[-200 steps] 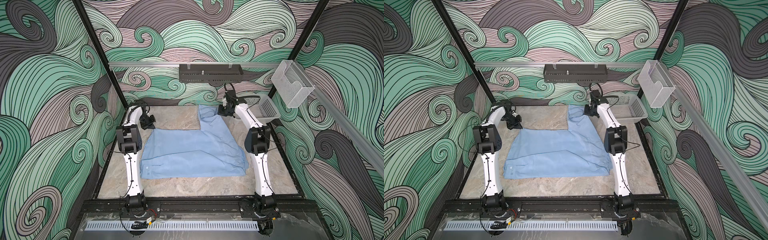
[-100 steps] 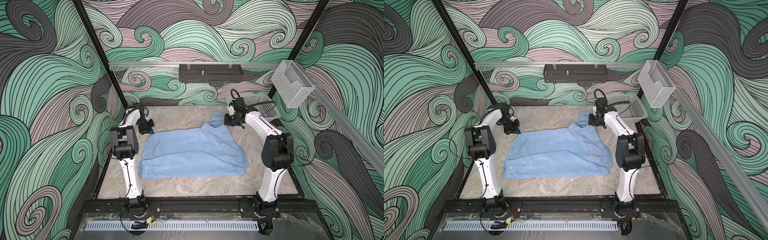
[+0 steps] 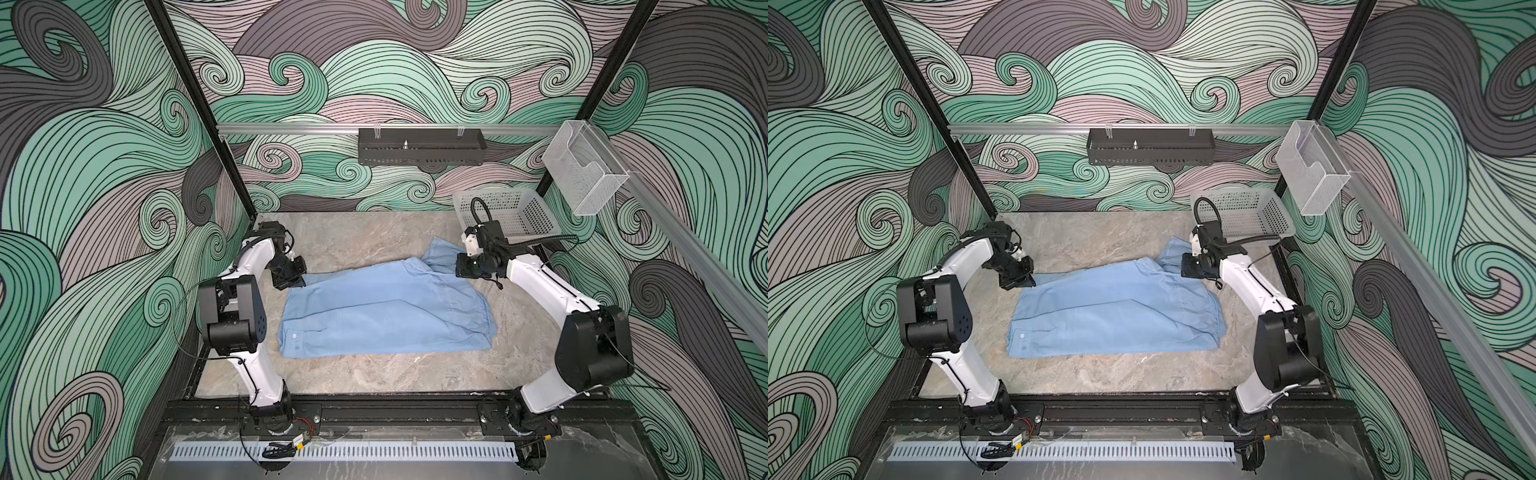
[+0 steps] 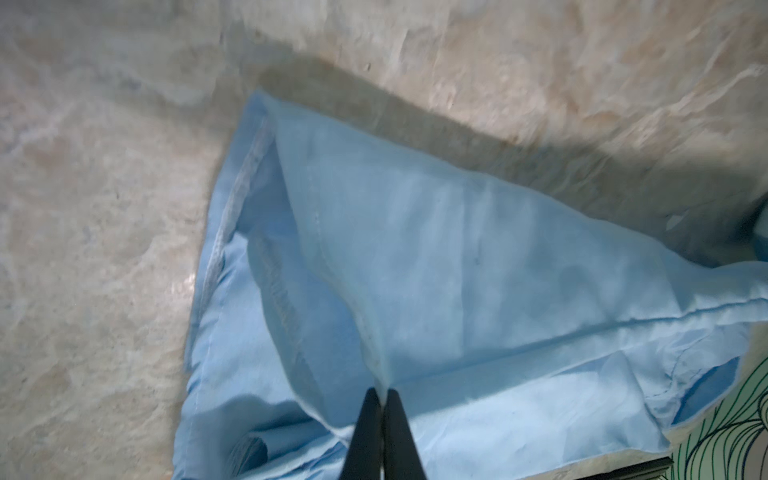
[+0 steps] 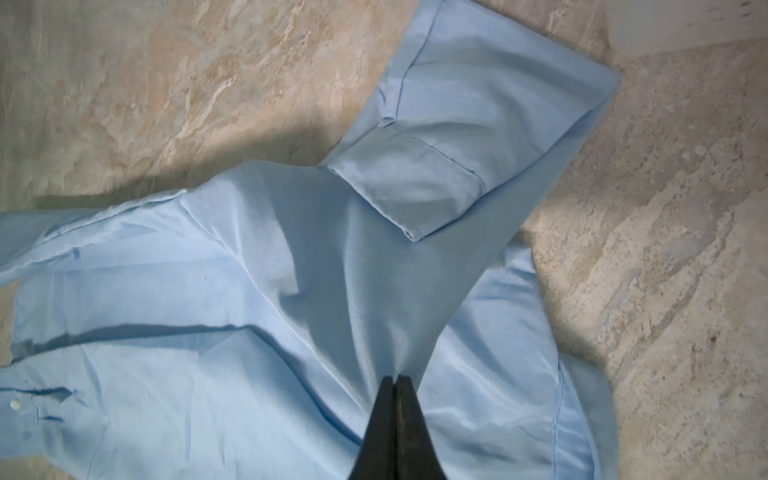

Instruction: Fold and stack the long sleeve shirts

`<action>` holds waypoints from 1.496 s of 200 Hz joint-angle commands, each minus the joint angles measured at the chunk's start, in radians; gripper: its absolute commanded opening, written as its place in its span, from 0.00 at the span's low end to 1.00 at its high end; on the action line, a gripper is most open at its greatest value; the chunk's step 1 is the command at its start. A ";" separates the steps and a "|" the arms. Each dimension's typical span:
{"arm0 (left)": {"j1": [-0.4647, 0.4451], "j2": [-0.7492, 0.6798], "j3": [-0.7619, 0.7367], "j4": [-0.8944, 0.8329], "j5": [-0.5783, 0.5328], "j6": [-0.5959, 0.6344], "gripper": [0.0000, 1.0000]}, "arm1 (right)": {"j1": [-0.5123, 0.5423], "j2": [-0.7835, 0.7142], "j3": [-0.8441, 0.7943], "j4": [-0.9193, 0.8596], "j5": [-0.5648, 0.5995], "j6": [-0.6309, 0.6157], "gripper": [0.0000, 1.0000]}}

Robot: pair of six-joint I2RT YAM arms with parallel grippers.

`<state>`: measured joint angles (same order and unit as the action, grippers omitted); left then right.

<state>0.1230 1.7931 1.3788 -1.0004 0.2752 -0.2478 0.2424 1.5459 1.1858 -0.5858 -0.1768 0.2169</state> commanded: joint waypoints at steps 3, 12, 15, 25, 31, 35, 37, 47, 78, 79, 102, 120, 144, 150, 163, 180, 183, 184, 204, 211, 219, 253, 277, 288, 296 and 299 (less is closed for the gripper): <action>-0.002 -0.068 -0.040 0.017 -0.055 -0.024 0.00 | 0.015 -0.066 -0.064 -0.014 0.037 0.001 0.00; -0.005 -0.080 -0.060 0.020 -0.063 -0.028 0.00 | 0.017 -0.082 -0.091 -0.022 0.047 -0.001 0.00; -0.005 -0.082 -0.066 0.021 -0.066 -0.029 0.00 | 0.017 -0.089 -0.099 -0.024 0.051 -0.001 0.00; -0.008 -0.087 -0.084 0.022 -0.079 -0.030 0.00 | 0.018 -0.106 -0.127 -0.030 0.071 -0.002 0.00; -0.008 -0.086 -0.091 0.019 -0.087 -0.031 0.00 | 0.016 -0.115 -0.141 -0.034 0.086 -0.002 0.00; -0.008 -0.087 -0.095 0.018 -0.092 -0.032 0.00 | 0.017 -0.120 -0.150 -0.037 0.095 -0.004 0.00; -0.008 -0.086 -0.097 0.017 -0.094 -0.032 0.00 | 0.016 -0.121 -0.153 -0.039 0.097 -0.005 0.00; -0.009 -0.086 -0.109 0.016 -0.104 -0.033 0.00 | 0.014 -0.130 -0.170 -0.043 0.111 -0.008 0.00; -0.014 -0.084 -0.129 0.013 -0.134 -0.031 0.00 | 0.015 -0.132 -0.201 -0.058 0.152 -0.010 0.00; -0.014 -0.084 -0.128 0.012 -0.136 -0.030 0.00 | 0.014 -0.132 -0.203 -0.057 0.153 -0.010 0.00; -0.016 -0.076 -0.132 0.007 -0.152 -0.030 0.00 | 0.014 -0.138 -0.225 -0.068 0.174 -0.008 0.00; -0.021 -0.067 -0.133 0.002 -0.159 -0.033 0.00 | 0.014 -0.152 -0.245 -0.077 0.204 -0.010 0.00; -0.035 -0.061 -0.136 -0.002 -0.173 -0.032 0.00 | 0.012 -0.162 -0.268 -0.091 0.234 -0.023 0.00; -0.041 -0.058 -0.138 -0.006 -0.177 -0.033 0.00 | 0.010 -0.162 -0.273 -0.093 0.238 -0.027 0.00; -0.051 -0.054 -0.152 -0.009 -0.188 -0.035 0.00 | 0.008 -0.159 -0.282 -0.093 0.242 -0.032 0.00; -0.058 -0.045 -0.164 -0.015 -0.209 -0.043 0.00 | 0.007 -0.149 -0.290 -0.093 0.242 -0.031 0.00; -0.057 -0.042 -0.164 -0.018 -0.215 -0.047 0.00 | 0.008 -0.147 -0.291 -0.093 0.239 -0.031 0.00; -0.058 -0.042 -0.164 -0.020 -0.217 -0.048 0.00 | 0.008 -0.147 -0.291 -0.093 0.239 -0.031 0.00; -0.057 -0.047 -0.168 -0.024 -0.244 -0.065 0.06 | 0.010 -0.144 -0.292 -0.092 0.219 -0.027 0.00; -0.057 -0.052 -0.165 -0.025 -0.254 -0.074 0.12 | 0.014 -0.142 -0.291 -0.090 0.214 -0.025 0.00; -0.057 -0.057 -0.161 -0.029 -0.260 -0.083 0.18 | 0.019 -0.144 -0.291 -0.090 0.205 -0.024 0.00; -0.056 -0.138 -0.128 -0.030 -0.274 -0.122 0.44 | 0.031 -0.207 -0.280 -0.086 0.152 -0.017 0.24; -0.057 -0.175 -0.068 -0.028 -0.186 -0.124 0.46 | 0.036 -0.268 -0.227 -0.101 0.147 -0.005 0.44; -0.064 -0.170 -0.048 -0.017 -0.123 -0.136 0.46 | 0.044 -0.268 -0.186 -0.112 0.147 0.004 0.47; -0.078 -0.160 -0.039 -0.002 -0.082 -0.150 0.46 | 0.053 -0.253 -0.158 -0.111 0.139 0.013 0.48; -0.085 -0.155 -0.037 0.006 -0.068 -0.154 0.45 | 0.058 -0.245 -0.148 -0.108 0.136 0.019 0.48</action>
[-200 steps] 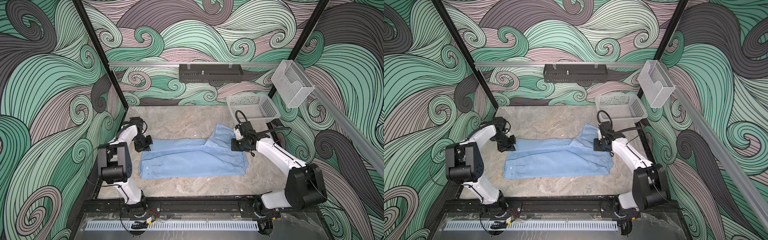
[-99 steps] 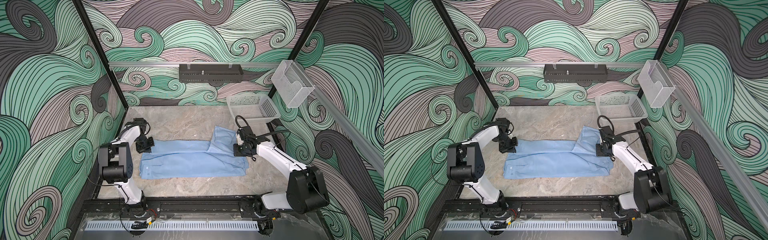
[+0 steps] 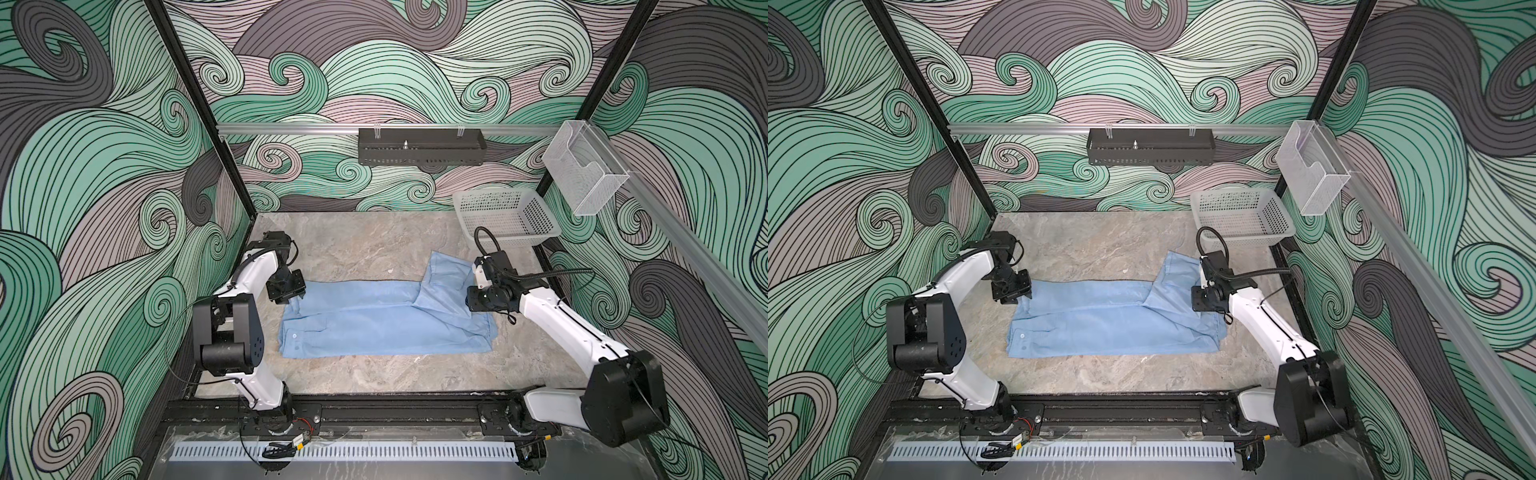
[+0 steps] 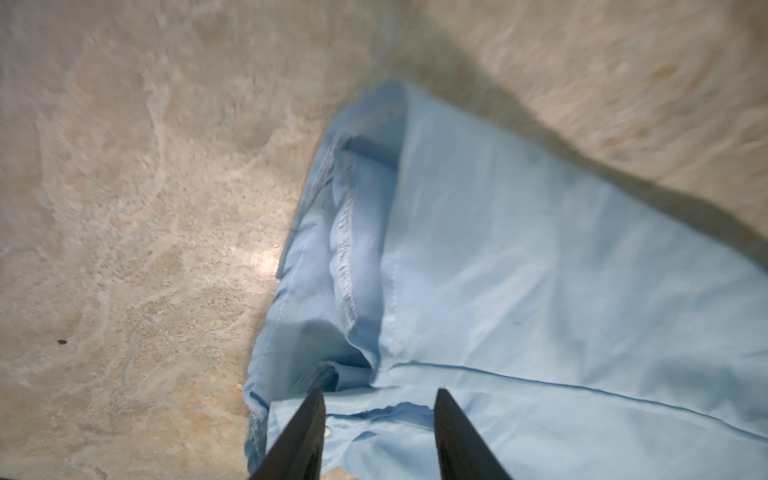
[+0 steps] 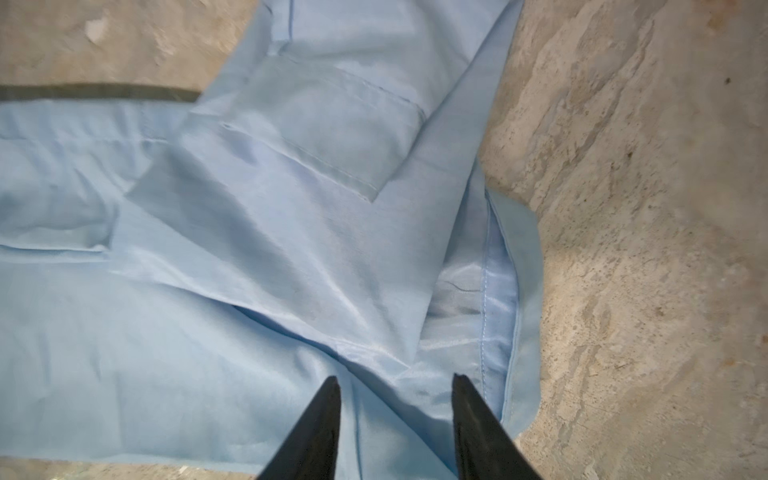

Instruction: Fold and stack the long sleeve shirts

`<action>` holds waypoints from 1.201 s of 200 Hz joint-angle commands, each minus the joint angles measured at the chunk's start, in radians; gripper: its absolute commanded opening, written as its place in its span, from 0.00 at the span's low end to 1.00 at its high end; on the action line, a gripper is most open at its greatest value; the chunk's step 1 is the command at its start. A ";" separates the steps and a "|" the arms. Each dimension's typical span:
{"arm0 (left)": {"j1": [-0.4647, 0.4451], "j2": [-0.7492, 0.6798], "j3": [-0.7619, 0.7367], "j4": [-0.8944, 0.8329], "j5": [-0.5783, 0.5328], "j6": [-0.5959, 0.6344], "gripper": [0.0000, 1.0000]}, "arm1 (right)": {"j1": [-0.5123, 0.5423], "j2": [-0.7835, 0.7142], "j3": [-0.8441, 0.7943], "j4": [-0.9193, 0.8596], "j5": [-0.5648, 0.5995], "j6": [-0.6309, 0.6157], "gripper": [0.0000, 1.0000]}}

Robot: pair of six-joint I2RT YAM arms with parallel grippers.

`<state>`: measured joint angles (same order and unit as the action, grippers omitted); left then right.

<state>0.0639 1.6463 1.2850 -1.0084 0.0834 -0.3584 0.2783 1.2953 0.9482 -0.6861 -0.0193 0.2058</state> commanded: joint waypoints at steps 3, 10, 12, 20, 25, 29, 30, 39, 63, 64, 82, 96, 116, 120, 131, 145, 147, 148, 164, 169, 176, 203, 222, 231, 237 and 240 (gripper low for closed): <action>-0.034 -0.002 0.059 0.022 0.138 -0.048 0.45 | 0.027 0.017 0.099 -0.005 -0.026 0.036 0.48; -0.053 0.018 0.061 0.042 0.167 -0.062 0.44 | 0.039 0.043 0.121 0.006 -0.039 0.048 0.47; -0.059 0.023 0.061 0.049 0.175 -0.066 0.44 | 0.044 0.055 0.126 0.008 -0.041 0.053 0.46; -0.078 0.052 0.060 0.071 0.208 -0.089 0.42 | 0.060 0.098 0.152 0.020 -0.057 0.067 0.44; -0.087 0.073 0.058 0.085 0.228 -0.103 0.42 | 0.069 0.127 0.167 0.024 -0.070 0.075 0.42; -0.094 0.088 0.054 0.099 0.246 -0.115 0.41 | 0.075 0.150 0.179 0.030 -0.081 0.084 0.41; -0.095 0.091 0.052 0.102 0.252 -0.118 0.41 | 0.077 0.156 0.180 0.031 -0.085 0.087 0.40; -0.099 0.124 0.035 0.134 0.283 -0.146 0.41 | 0.085 0.204 0.195 0.055 -0.113 0.107 0.36; -0.088 0.189 -0.013 0.162 0.263 -0.173 0.40 | 0.092 0.303 0.186 0.125 -0.149 0.146 0.26; -0.087 0.192 -0.013 0.162 0.260 -0.173 0.40 | 0.092 0.306 0.185 0.129 -0.149 0.147 0.26; -0.061 0.240 -0.031 0.149 0.230 -0.168 0.41 | 0.090 0.365 0.162 0.158 -0.149 0.154 0.24; -0.045 0.267 -0.039 0.137 0.187 -0.160 0.43 | 0.090 0.407 0.146 0.169 -0.144 0.155 0.24; -0.022 0.289 -0.026 0.115 0.138 -0.162 0.45 | 0.082 0.449 0.122 0.169 -0.124 0.163 0.24; -0.016 0.291 -0.023 0.112 0.132 -0.162 0.45 | 0.078 0.453 0.116 0.169 -0.121 0.165 0.24; -0.002 0.294 -0.017 0.103 0.125 -0.161 0.46 | 0.069 0.456 0.102 0.167 -0.108 0.167 0.25; 0.008 0.292 -0.014 0.092 0.125 -0.157 0.49 | 0.062 0.443 0.100 0.153 -0.097 0.155 0.25; 0.007 0.290 -0.014 0.090 0.125 -0.157 0.49 | 0.061 0.438 0.100 0.150 -0.095 0.150 0.26; 0.008 0.289 -0.013 0.090 0.126 -0.157 0.49 | 0.061 0.437 0.101 0.149 -0.095 0.149 0.26; 0.004 0.249 -0.012 0.101 0.161 -0.157 0.51 | 0.061 0.387 0.106 0.144 -0.097 0.124 0.32; 0.000 0.231 -0.008 0.106 0.175 -0.154 0.52 | 0.060 0.367 0.108 0.142 -0.098 0.121 0.36; -0.012 0.202 0.002 0.105 0.186 -0.146 0.53 | 0.060 0.339 0.113 0.139 -0.098 0.118 0.40; -0.054 0.096 0.069 0.056 0.180 -0.112 0.56 | 0.059 0.268 0.154 0.108 -0.061 0.121 0.54; -0.065 0.037 0.080 0.042 0.187 -0.106 0.57 | 0.045 0.282 0.199 0.081 -0.028 0.131 0.61; -0.067 0.014 0.080 0.039 0.191 -0.102 0.57 | 0.032 0.305 0.222 0.067 -0.022 0.139 0.62; -0.068 0.005 0.080 0.031 0.193 -0.098 0.57 | 0.021 0.323 0.240 0.056 -0.022 0.148 0.62; -0.068 0.001 0.080 0.027 0.192 -0.097 0.57 | 0.015 0.335 0.246 0.051 -0.020 0.153 0.63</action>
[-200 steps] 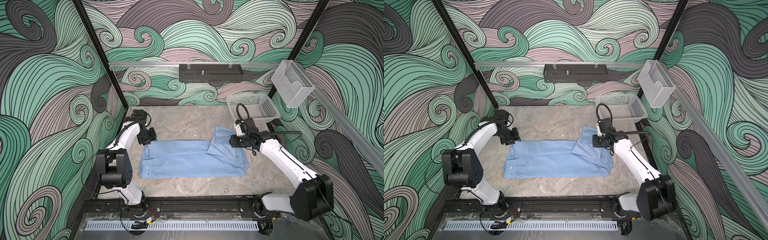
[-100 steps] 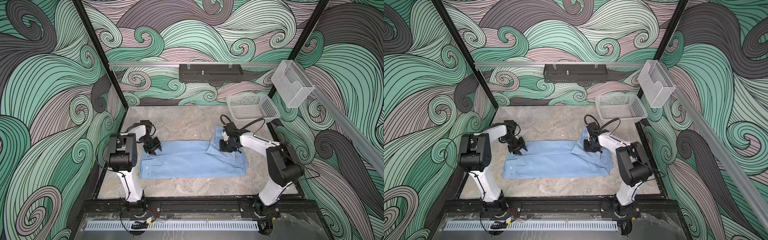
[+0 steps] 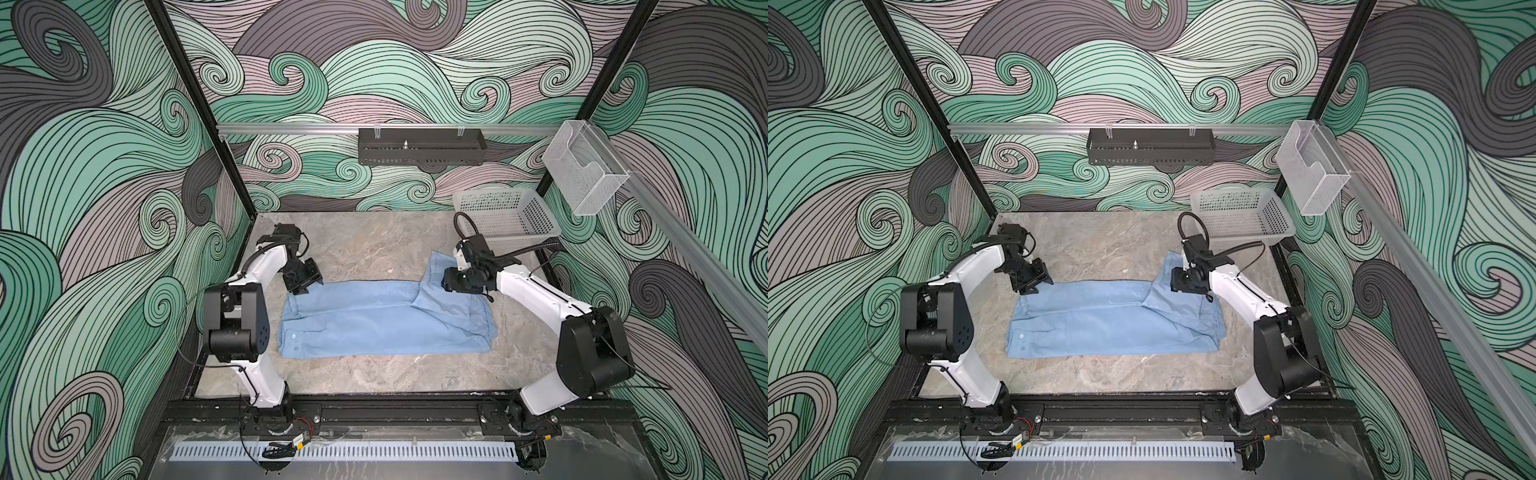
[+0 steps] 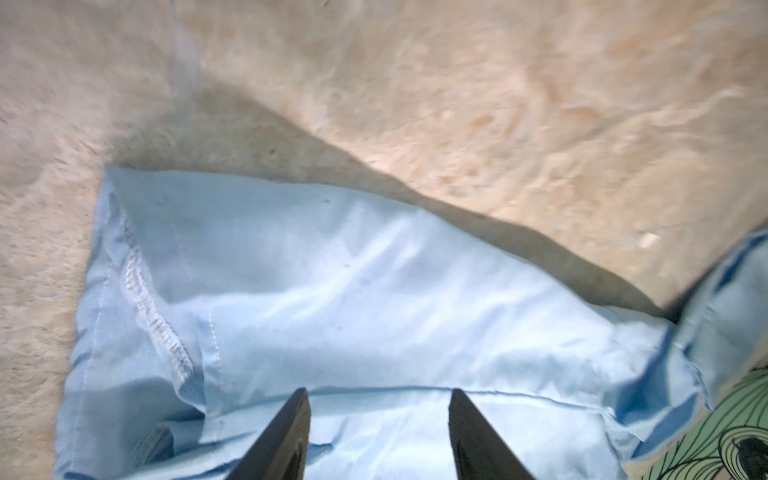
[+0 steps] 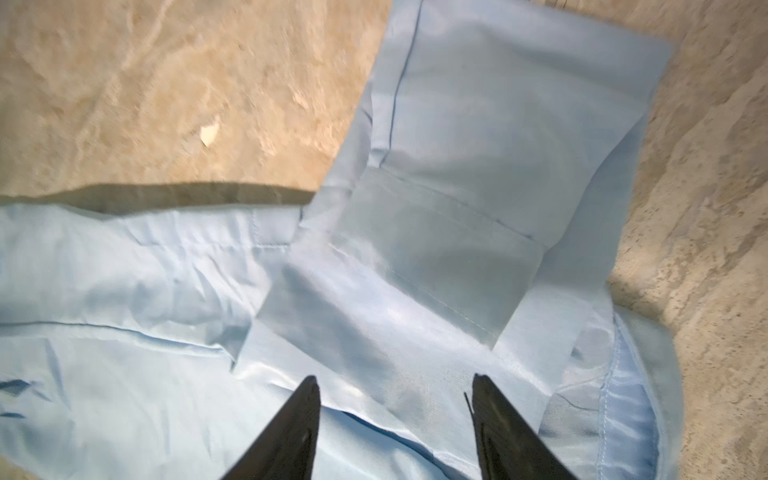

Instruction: Fold and stack the long sleeve shirts

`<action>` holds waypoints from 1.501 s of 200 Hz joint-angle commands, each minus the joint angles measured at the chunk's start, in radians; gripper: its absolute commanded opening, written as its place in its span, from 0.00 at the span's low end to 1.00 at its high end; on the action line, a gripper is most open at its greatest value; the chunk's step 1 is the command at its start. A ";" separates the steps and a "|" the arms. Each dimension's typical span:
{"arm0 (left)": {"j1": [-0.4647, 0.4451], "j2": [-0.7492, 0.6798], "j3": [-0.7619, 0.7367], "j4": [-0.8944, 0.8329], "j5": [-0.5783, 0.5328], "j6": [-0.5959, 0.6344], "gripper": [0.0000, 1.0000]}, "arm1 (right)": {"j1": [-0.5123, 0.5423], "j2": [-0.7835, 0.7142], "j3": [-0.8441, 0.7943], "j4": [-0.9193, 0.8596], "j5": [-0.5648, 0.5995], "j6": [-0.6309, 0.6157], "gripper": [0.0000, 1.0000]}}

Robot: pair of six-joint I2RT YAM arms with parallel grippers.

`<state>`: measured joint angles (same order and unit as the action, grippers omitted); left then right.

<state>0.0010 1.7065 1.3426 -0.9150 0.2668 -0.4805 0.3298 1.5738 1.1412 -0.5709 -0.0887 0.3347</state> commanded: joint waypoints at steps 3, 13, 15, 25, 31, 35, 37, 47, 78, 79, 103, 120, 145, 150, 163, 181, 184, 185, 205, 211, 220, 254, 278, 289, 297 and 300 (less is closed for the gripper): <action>-0.006 -0.064 0.022 -0.070 0.008 0.027 0.57 | -0.041 0.066 0.060 -0.069 0.049 0.029 0.63; -0.008 -0.078 0.019 -0.078 0.005 0.033 0.57 | -0.056 0.091 0.074 -0.072 0.051 0.046 0.64; -0.007 -0.082 0.017 -0.079 0.005 0.034 0.57 | -0.058 0.096 0.077 -0.072 0.050 0.050 0.64; -0.008 -0.094 0.010 -0.084 0.000 0.039 0.57 | -0.070 0.122 0.089 -0.072 0.050 0.068 0.65; -0.007 -0.102 0.003 -0.084 0.000 0.040 0.57 | -0.076 0.135 0.095 -0.072 0.049 0.080 0.66; -0.007 -0.106 -0.002 -0.084 0.000 0.041 0.57 | -0.078 0.146 0.100 -0.073 0.047 0.086 0.67; -0.008 -0.108 -0.005 -0.085 0.000 0.042 0.57 | -0.081 0.150 0.103 -0.075 0.045 0.090 0.67; -0.009 -0.117 -0.015 -0.085 0.003 0.042 0.57 | -0.090 0.176 0.114 -0.077 0.030 0.107 0.68; -0.012 -0.137 -0.036 -0.085 0.005 0.042 0.57 | -0.098 0.239 0.134 -0.066 -0.079 0.165 0.66; -0.012 -0.138 -0.037 -0.085 0.005 0.042 0.57 | -0.099 0.240 0.135 -0.064 -0.083 0.167 0.66; -0.012 -0.149 -0.039 -0.093 0.002 0.050 0.57 | -0.101 0.251 0.129 -0.024 -0.153 0.208 0.50; -0.012 -0.160 -0.037 -0.101 -0.001 0.057 0.57 | -0.100 0.238 0.118 0.006 -0.206 0.237 0.23; -0.012 -0.182 -0.035 -0.109 0.003 0.062 0.57 | -0.089 0.192 0.110 0.033 -0.269 0.240 0.00; -0.012 -0.187 -0.035 -0.112 0.007 0.063 0.57 | -0.079 0.177 0.116 0.028 -0.269 0.227 0.00; -0.012 -0.205 -0.033 -0.117 0.014 0.068 0.57 | -0.050 0.139 0.143 0.010 -0.288 0.181 0.00; -0.012 -0.237 -0.038 -0.120 0.033 0.088 0.57 | -0.012 0.093 0.182 -0.040 -0.324 0.116 0.00; -0.012 -0.242 -0.039 -0.122 0.037 0.092 0.57 | -0.008 0.084 0.184 -0.044 -0.335 0.108 0.00; -0.012 -0.245 -0.039 -0.122 0.039 0.092 0.57 | -0.006 0.081 0.184 -0.045 -0.336 0.107 0.00; -0.014 -0.301 -0.059 -0.110 0.074 0.122 0.57 | 0.027 0.022 0.186 -0.071 -0.384 0.055 0.00; -0.015 -0.323 -0.067 -0.106 0.085 0.132 0.57 | 0.039 0.009 0.186 -0.088 -0.398 0.036 0.00; -0.016 -0.348 -0.079 -0.098 0.106 0.147 0.56 | 0.054 -0.009 0.185 -0.105 -0.432 0.006 0.00; -0.044 -0.435 -0.113 -0.066 0.179 0.196 0.55 | 0.126 -0.060 0.198 -0.202 -0.543 -0.126 0.00; -0.068 -0.499 -0.157 0.001 0.215 0.187 0.55 | 0.150 -0.072 0.188 -0.193 -0.602 -0.115 0.00; -0.075 -0.521 -0.177 0.034 0.236 0.166 0.55 | 0.156 -0.072 0.172 -0.149 -0.632 -0.076 0.00; -0.080 -0.532 -0.189 0.055 0.253 0.154 0.55 | 0.162 -0.069 0.163 -0.121 -0.647 -0.054 0.00; -0.083 -0.535 -0.192 0.059 0.258 0.151 0.55 | 0.165 -0.066 0.162 -0.113 -0.649 -0.048 0.00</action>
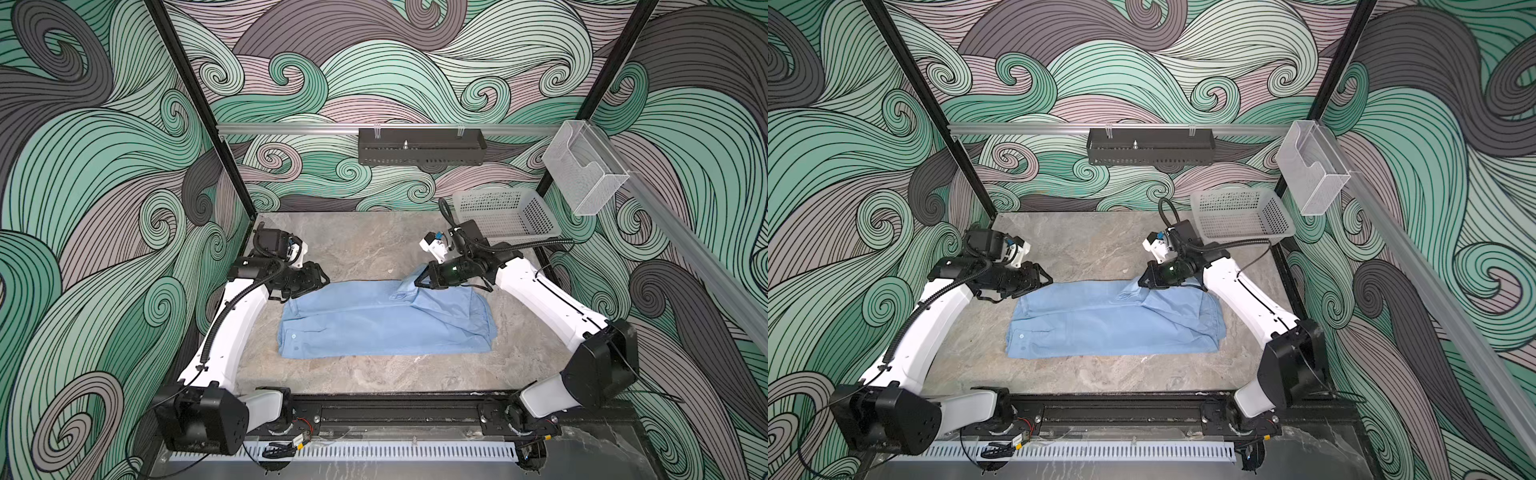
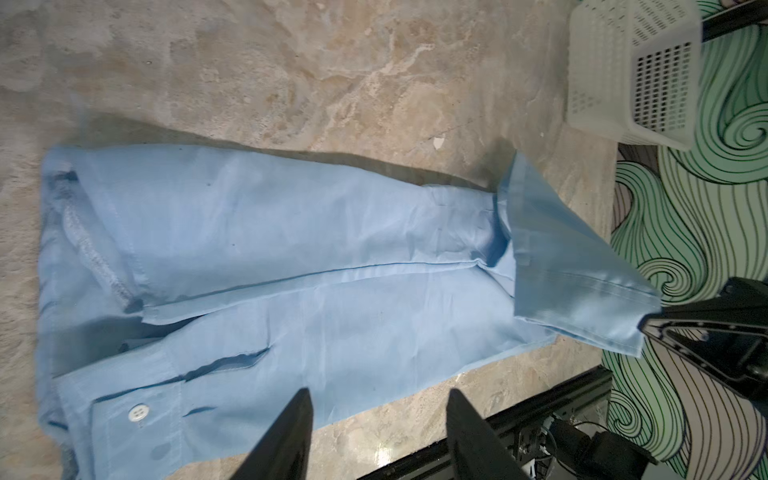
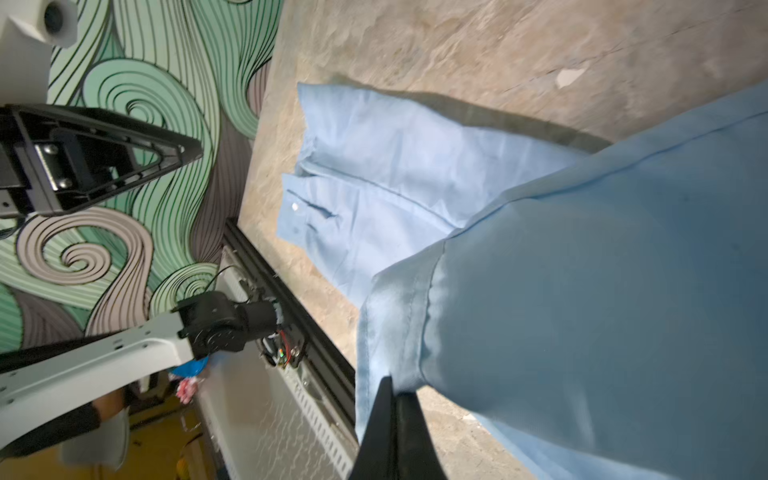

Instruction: Fold and stack the long sleeve shirts

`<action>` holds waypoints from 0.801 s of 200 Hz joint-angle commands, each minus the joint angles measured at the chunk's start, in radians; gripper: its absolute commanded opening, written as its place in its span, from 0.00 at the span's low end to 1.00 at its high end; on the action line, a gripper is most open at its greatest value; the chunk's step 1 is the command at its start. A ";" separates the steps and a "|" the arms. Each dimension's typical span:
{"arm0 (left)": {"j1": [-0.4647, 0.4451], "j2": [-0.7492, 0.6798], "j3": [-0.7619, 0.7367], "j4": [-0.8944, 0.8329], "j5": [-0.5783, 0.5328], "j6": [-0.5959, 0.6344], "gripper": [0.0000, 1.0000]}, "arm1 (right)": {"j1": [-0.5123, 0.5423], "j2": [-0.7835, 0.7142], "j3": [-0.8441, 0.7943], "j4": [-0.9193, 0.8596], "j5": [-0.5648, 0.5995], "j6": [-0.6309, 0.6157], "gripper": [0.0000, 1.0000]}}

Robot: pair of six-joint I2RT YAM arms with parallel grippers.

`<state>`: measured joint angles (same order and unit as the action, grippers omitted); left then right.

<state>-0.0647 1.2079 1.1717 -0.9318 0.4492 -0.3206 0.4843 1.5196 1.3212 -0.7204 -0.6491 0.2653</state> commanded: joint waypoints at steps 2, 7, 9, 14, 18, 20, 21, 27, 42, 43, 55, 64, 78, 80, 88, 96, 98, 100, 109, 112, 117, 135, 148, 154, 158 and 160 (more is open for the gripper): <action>-0.019 -0.038 -0.022 0.079 0.080 -0.010 0.56 | 0.013 -0.010 -0.017 0.037 -0.090 0.023 0.00; -0.024 -0.042 -0.024 0.084 0.087 -0.011 0.56 | 0.019 -0.002 -0.014 0.036 -0.091 0.023 0.00; -0.027 -0.043 -0.024 0.085 0.088 -0.010 0.56 | 0.021 0.002 -0.012 0.031 -0.092 0.021 0.00; -0.035 -0.045 -0.023 0.084 0.092 -0.006 0.56 | 0.026 0.016 -0.001 0.014 -0.095 0.010 0.00; -0.041 -0.046 -0.023 0.084 0.094 0.000 0.56 | 0.029 0.027 0.009 -0.002 -0.098 0.002 0.00; -0.044 -0.047 -0.022 0.084 0.096 0.005 0.57 | 0.031 0.034 0.014 -0.011 -0.101 -0.004 0.00; -0.046 -0.047 -0.022 0.084 0.096 0.008 0.57 | 0.031 0.037 0.017 -0.017 -0.102 -0.006 0.00; -0.060 -0.052 -0.020 0.081 0.102 0.029 0.57 | 0.034 0.058 0.032 -0.040 -0.109 -0.021 0.00; -0.119 -0.076 -0.029 0.082 0.085 0.102 0.58 | 0.036 0.104 0.068 -0.094 -0.116 -0.050 0.00; -0.124 -0.078 -0.031 0.082 0.081 0.110 0.58 | 0.036 0.105 0.069 -0.095 -0.116 -0.050 0.00; -0.201 -0.120 -0.060 0.109 0.010 0.175 0.59 | 0.036 0.123 0.078 -0.111 -0.115 -0.054 0.00; -0.268 -0.160 -0.096 0.151 -0.044 0.228 0.59 | 0.035 0.129 0.081 -0.113 -0.115 -0.051 0.00; -0.366 -0.225 -0.171 0.262 -0.123 0.293 0.61 | 0.038 0.130 0.079 -0.114 -0.114 -0.039 0.00; -0.379 -0.234 -0.188 0.281 -0.135 0.301 0.61 | 0.037 0.130 0.079 -0.115 -0.115 -0.037 0.00; -0.432 -0.270 -0.246 0.371 -0.177 0.344 0.64 | 0.037 0.131 0.082 -0.116 -0.117 -0.026 0.00; -0.484 -0.296 -0.287 0.440 -0.213 0.390 0.66 | 0.039 0.132 0.086 -0.123 -0.124 -0.020 0.00; -0.497 -0.300 -0.296 0.458 -0.219 0.399 0.67 | 0.040 0.132 0.087 -0.128 -0.125 -0.019 0.00; -0.508 -0.304 -0.307 0.474 -0.225 0.410 0.67 | 0.039 0.132 0.088 -0.130 -0.125 -0.018 0.00; -0.557 -0.313 -0.343 0.543 -0.249 0.453 0.73 | 0.043 0.131 0.097 -0.148 -0.124 -0.020 0.00; -0.573 -0.313 -0.353 0.564 -0.256 0.465 0.76 | 0.045 0.128 0.099 -0.153 -0.126 -0.019 0.00; -0.598 -0.310 -0.364 0.595 -0.269 0.485 0.80 | 0.046 0.127 0.099 -0.158 -0.128 -0.017 0.00; -0.676 -0.269 -0.388 0.683 -0.334 0.544 0.99 | 0.051 0.114 0.099 -0.174 -0.138 -0.011 0.00; -0.715 -0.229 -0.387 0.732 -0.353 0.580 0.99 | 0.058 0.103 0.093 -0.177 -0.145 -0.004 0.00; -0.728 -0.214 -0.389 0.765 -0.359 0.587 0.99 | 0.060 0.098 0.092 -0.177 -0.149 0.000 0.00; -0.735 -0.203 -0.393 0.791 -0.363 0.588 0.99 | 0.061 0.096 0.089 -0.176 -0.152 0.001 0.00; -0.737 -0.198 -0.394 0.804 -0.366 0.589 0.98 | 0.062 0.094 0.089 -0.176 -0.153 0.003 0.00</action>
<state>-0.7563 0.9630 0.7761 -0.3397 0.1719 0.1677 0.5316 1.6531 1.4006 -0.8623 -0.7670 0.2512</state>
